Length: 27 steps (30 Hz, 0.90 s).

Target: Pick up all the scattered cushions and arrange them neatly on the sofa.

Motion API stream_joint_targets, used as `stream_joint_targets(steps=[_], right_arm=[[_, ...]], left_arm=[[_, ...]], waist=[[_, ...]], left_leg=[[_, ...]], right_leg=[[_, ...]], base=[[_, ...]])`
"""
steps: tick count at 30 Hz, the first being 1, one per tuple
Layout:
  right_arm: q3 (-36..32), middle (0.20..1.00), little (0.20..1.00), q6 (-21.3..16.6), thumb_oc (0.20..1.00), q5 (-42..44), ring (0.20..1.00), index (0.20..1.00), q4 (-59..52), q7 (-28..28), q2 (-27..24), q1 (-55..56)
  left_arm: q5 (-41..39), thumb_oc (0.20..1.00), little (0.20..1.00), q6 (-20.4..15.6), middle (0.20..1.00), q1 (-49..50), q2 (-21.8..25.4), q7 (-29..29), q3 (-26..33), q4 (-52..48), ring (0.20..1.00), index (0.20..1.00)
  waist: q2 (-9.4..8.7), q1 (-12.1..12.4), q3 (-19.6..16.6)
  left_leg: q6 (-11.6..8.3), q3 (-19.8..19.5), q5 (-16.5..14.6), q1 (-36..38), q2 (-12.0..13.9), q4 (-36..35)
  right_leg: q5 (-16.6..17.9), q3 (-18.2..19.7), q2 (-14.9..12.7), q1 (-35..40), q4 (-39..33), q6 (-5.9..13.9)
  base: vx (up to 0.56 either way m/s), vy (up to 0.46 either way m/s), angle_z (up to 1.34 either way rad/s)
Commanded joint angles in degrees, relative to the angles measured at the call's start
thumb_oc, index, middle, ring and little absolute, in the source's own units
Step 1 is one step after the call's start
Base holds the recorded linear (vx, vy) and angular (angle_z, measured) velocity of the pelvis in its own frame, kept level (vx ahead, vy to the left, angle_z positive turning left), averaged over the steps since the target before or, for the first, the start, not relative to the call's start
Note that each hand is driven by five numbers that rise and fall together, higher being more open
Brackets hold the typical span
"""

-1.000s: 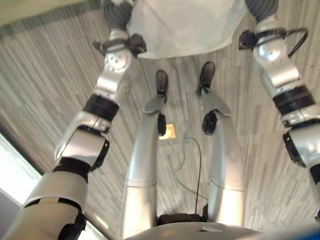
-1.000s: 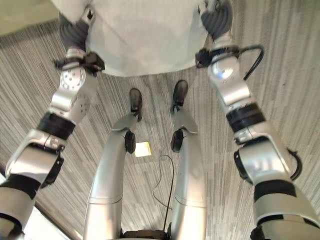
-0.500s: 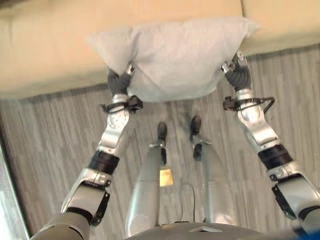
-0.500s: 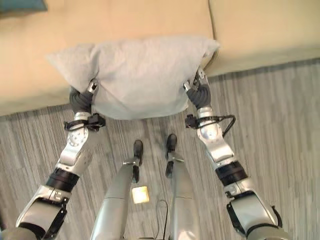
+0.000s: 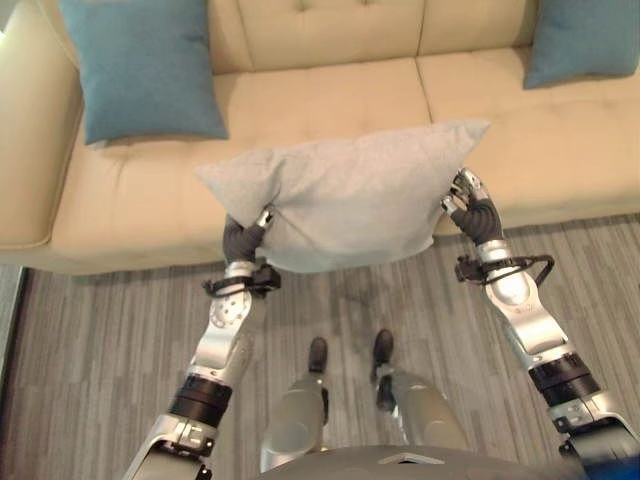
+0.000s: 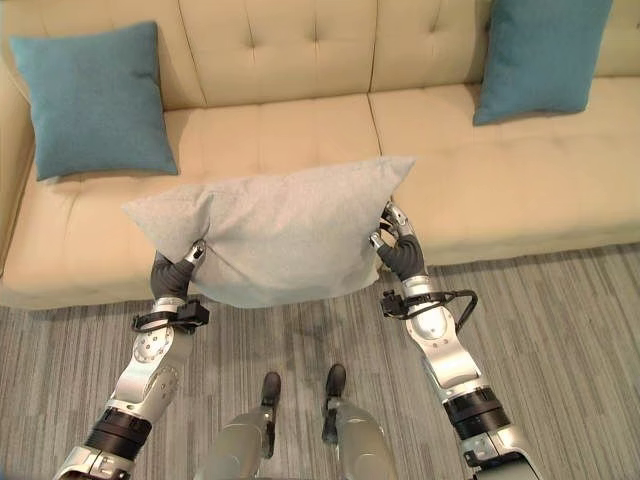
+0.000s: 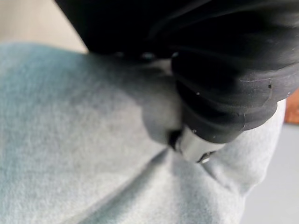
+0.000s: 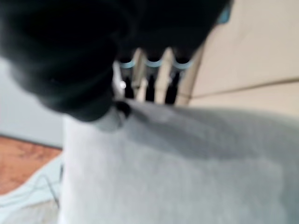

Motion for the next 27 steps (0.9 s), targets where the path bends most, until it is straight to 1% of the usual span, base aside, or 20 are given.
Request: stream_joint_targets(steps=[1, 3, 5, 7, 8, 11, 12, 13, 14, 15, 16, 17, 18, 19, 20, 21, 22, 23, 24, 27], right_arm=[[-0.13, 0.200, 0.200, -4.90, 0.200, -1.36, 0.200, 0.200, -5.44, 0.61, 0.62, 0.58], [-0.94, 0.200, 0.200, -4.51, 0.200, -1.57, 0.200, 0.200, -5.52, 1.05, 0.81, 2.53], [-0.97, 0.200, 0.200, -4.26, 0.200, -1.66, 0.200, 0.200, -5.31, 0.70, 1.14, 2.96], [-0.79, 0.200, 0.200, -3.98, 0.200, -2.17, 0.200, 0.200, -4.93, 0.67, 1.49, 2.69], [-0.59, 0.200, 0.200, -3.84, 0.200, -2.43, 0.200, 0.200, -4.70, 0.91, 1.79, 2.90], [-0.44, 0.200, 0.200, -3.41, 0.200, -2.12, 0.200, 0.200, -4.51, 1.39, 2.70, 3.56], [-0.27, 0.200, 0.200, -3.17, 0.200, -2.18, 0.200, 0.200, -4.40, 1.54, 3.18, 3.33], [0.11, 0.200, 0.200, -3.16, 0.200, -2.28, 0.200, 0.200, -3.87, 1.72, 3.72, 3.09], [0.35, 0.200, 0.200, -3.24, 0.200, -2.31, 0.200, 0.200, -3.76, 1.78, 4.00, 2.72], [0.35, 0.200, 0.200, -3.25, 0.200, -2.31, 0.200, 0.200, -3.75, 1.78, 4.01, 2.69], [0.46, 0.200, 0.200, -3.18, 0.200, -2.37, 0.200, 0.200, -3.93, 1.81, 4.05, 2.32], [0.57, 0.200, 0.200, -3.25, 0.200, -2.64, 0.200, 0.200, -4.16, 2.00, 4.43, 2.51], [0.66, 0.200, 0.200, -3.27, 0.200, -2.68, 0.200, 0.200, -4.15, 2.07, 4.51, 2.67], [1.05, 0.200, 0.200, -3.34, 0.200, -2.77, 0.200, 0.200, -3.95, 2.04, 4.35, 2.20], [1.30, 0.200, 0.200, -3.26, 0.200, -2.59, 0.200, 0.200, -3.67, 2.03, 4.37, 1.72], [1.88, 0.200, 0.200, -3.39, 0.200, -2.10, 0.200, 0.200, -3.34, 2.04, 4.27, 0.84], [2.10, 0.200, 0.200, -3.37, 0.200, -1.99, 0.200, 0.200, -3.27, 2.02, 4.20, 0.54], [2.32, 0.200, 0.200, -3.33, 0.200, -2.00, 0.200, 0.200, -3.22, 2.01, 3.99, 0.38], [2.32, 0.200, 0.200, -3.20, 0.200, -1.98, 0.200, 0.200, -3.24, 2.11, 3.72, 0.42], [1.86, 0.200, 0.200, -3.46, 0.200, -1.51, 0.200, 0.200, -3.58, 2.47, 3.14, 1.73]], left_arm=[[1.76, 0.200, 0.200, -4.30, 0.200, -2.81, 0.22, -4.61, -1.87, -5.69, 0.200, 0.200], [2.26, 0.200, 0.200, -3.56, 0.200, -1.54, 0.20, -5.46, -2.39, -5.55, 0.200, 0.200], [2.30, 0.200, 0.200, -3.19, 0.200, -1.76, -0.23, -5.91, -3.20, -5.32, 0.200, 0.200], [2.09, 0.200, 0.200, -3.07, 0.200, -1.12, -0.35, -6.12, -2.93, -5.09, 0.200, 0.200], [2.07, 0.200, 0.200, -3.01, 0.200, -0.32, -0.49, -6.32, -2.98, -5.48, 0.200, 0.200], [1.93, 0.200, 0.200, -2.49, 0.200, 1.11, -0.36, -6.89, -2.80, -6.65, 0.200, 0.200], [2.19, 0.200, 0.200, -2.37, 0.200, 1.54, -0.33, -6.99, -2.68, -6.91, 0.200, 0.200], [3.06, 0.200, 0.200, -2.21, 0.200, 1.72, -0.12, -7.08, -3.01, -7.45, 0.200, 0.200], [3.50, 0.200, 0.200, -2.22, 0.200, 1.56, 0.18, -7.07, -3.15, -7.53, 0.200, 0.200], [3.51, 0.200, 0.200, -2.22, 0.200, 1.54, 0.19, -7.07, -3.14, -7.52, 0.200, 0.200], [3.59, 0.200, 0.200, -2.33, 0.200, 1.28, 0.72, -7.12, -3.38, -7.92, 0.200, 0.200], [4.43, 0.200, 0.200, -2.36, 0.200, 1.16, 1.09, -7.26, -3.67, -7.56, 0.200, 0.200], [4.55, 0.200, 0.200, -2.44, 0.200, 1.14, 1.13, -7.23, -3.78, -7.46, 0.200, 0.200], [4.50, 0.200, 0.200, -2.46, 0.200, 1.02, 1.19, -7.14, -3.77, -7.32, 0.200, 0.200], [4.50, 0.200, 0.200, -2.47, 0.200, 0.99, 1.25, -7.06, -3.69, -7.16, 0.200, 0.200], [4.22, 0.200, 0.200, -2.36, 0.200, 0.80, 1.16, -6.84, -3.42, -6.92, 0.200, 0.200], [3.98, 0.200, 0.200, -2.33, 0.200, 0.56, 1.03, -6.69, -3.26, -6.68, 0.200, 0.200], [3.84, 0.200, 0.200, -2.27, 0.200, 0.43, 0.91, -6.51, -3.11, -6.41, 0.200, 0.200], [3.75, 0.200, 0.200, -2.29, 0.200, 0.37, 0.93, -6.63, -3.03, -6.41, 0.200, 0.200], [3.67, 0.200, 0.200, -2.26, 0.200, 0.46, 0.23, -7.60, -3.28, -6.03, 0.200, 0.200]], waist=[[-1.49, -0.54, -6.92], [-1.30, -0.84, -8.66], [-1.51, -0.74, -8.92], [-1.44, -0.18, -9.91], [-1.46, 0.18, -10.35], [-1.69, 0.94, -10.87], [-1.64, 1.54, -10.85], [-1.48, 2.03, -10.50], [-1.34, 2.27, -10.10], [-1.41, 2.37, -10.08], [-1.29, 2.12, -9.63], [-0.89, 1.64, -9.37], [-0.84, 1.44, -9.54], [-0.85, 1.37, -9.69], [-0.86, 1.46, -9.78], [-1.25, 1.34, -10.03], [-1.67, 1.07, -10.03], [-2.06, 0.74, -9.99], [-2.27, 0.48, -9.98], [-3.20, 0.03, -10.45]], left_leg=[[-4.45, 1.86, 4.84, -3.66, 1.82, 1.35], [-4.00, 3.92, 5.16, -1.04, 0.75, -2.55], [-3.60, 6.19, 6.39, -1.96, 0.28, -3.31], [-2.49, 5.71, 4.74, -0.42, -0.52, -4.02], [-1.80, 5.11, 3.72, 0.60, -1.28, -4.13], [-0.16, 5.87, 1.98, 3.58, -2.18, -4.87], [0.84, 6.06, 1.01, 4.45, -2.63, -4.71], [2.27, 6.74, -0.15, 5.79, -3.31, -4.70], [3.06, 7.05, -0.59, 6.22, -3.70, -4.52], [3.13, 7.18, -0.61, 6.19, -3.79, -4.48], [3.74, 7.26, -0.67, 6.57, -3.92, -4.40], [4.09, 6.53, -1.19, 7.35, -3.67, -4.49], [4.14, 6.25, -1.50, 7.85, -3.72, -4.62], [4.04, 6.00, -1.53, 8.28, -3.67, -5.15], [3.99, 5.88, -1.51, 8.57, -3.55, -5.63], [3.67, 5.79, -1.70, 9.45, -3.56, -6.56], [3.60, 5.39, -1.88, 9.81, -3.85, -6.65], [3.52, 4.89, -2.27, 10.26, -4.02, -6.50], [3.33, 4.47, -2.62, 10.52, -4.01, -6.20], [2.54, 3.37, -4.08, 10.70, -3.99, -4.22]], right_leg=[[-3.90, 0.82, -1.40, 3.50, 0.00, 5.02], [-3.20, 0.03, -1.42, 6.65, -2.58, 5.67], [-2.42, 0.03, -1.98, 7.84, -3.24, 6.21], [-2.36, 1.00, -1.93, 8.16, -2.88, 6.83], [-2.40, 1.36, -2.47, 9.02, -2.86, 7.40], [-2.63, 2.54, -3.80, 10.78, -1.91, 8.56], [-2.67, 2.81, -4.78, 10.73, -0.54, 9.16], [-0.98, 3.32, -6.74, 9.59, 4.11, 10.59], [0.72, 3.65, -7.83, 8.37, 7.95, 11.29], [0.59, 3.82, -7.94, 8.16, 8.27, 11.36], [1.69, 4.64, -8.22, 6.80, 11.50, 11.63], [0.91, 6.67, -7.03, 4.66, 14.31, 10.96], [0.36, 7.39, -6.43, 3.73, 14.12, 10.63], [-0.33, 8.03, -5.35, 2.78, 11.75, 10.04], [-0.26, 8.01, -5.03, 2.61, 10.09, 9.82], [0.96, 7.57, -3.96, 2.14, 3.59, 9.48], [1.72, 8.20, -2.95, 1.50, 1.50, 9.54], [2.46, 8.98, -1.64, 0.99, 0.04, 9.60], [2.84, 9.33, -1.08, 1.03, -0.47, 9.58], [2.48, 11.49, -0.43, 3.68, -2.58, 8.61]], base=[[0.10, 0.006, 0.21], [0.18, 0.045, 0.14], [0.13, 0.105, 0.21], [0.17, 0.136, 0.02], [0.22, 0.158, -0.24], [0.22, 0.183, -0.31], [0.21, 0.320, -0.29], [0.15, 0.319, -0.29], [0.08, 0.244, -0.37], [0.03, 0.134, -0.41], [0.07, 0.131, -0.38], [0.11, 0.151, -0.12], [0.13, 0.099, -0.06], [0.11, 0.019, -0.10], [0.18, -0.041, -0.10], [0.19, -0.066, -0.14], [0.23, -0.084, -0.14], [0.17, -0.072, -0.16], [0.18, -0.088, 0.05], [0.19, -0.122, 0.35]])
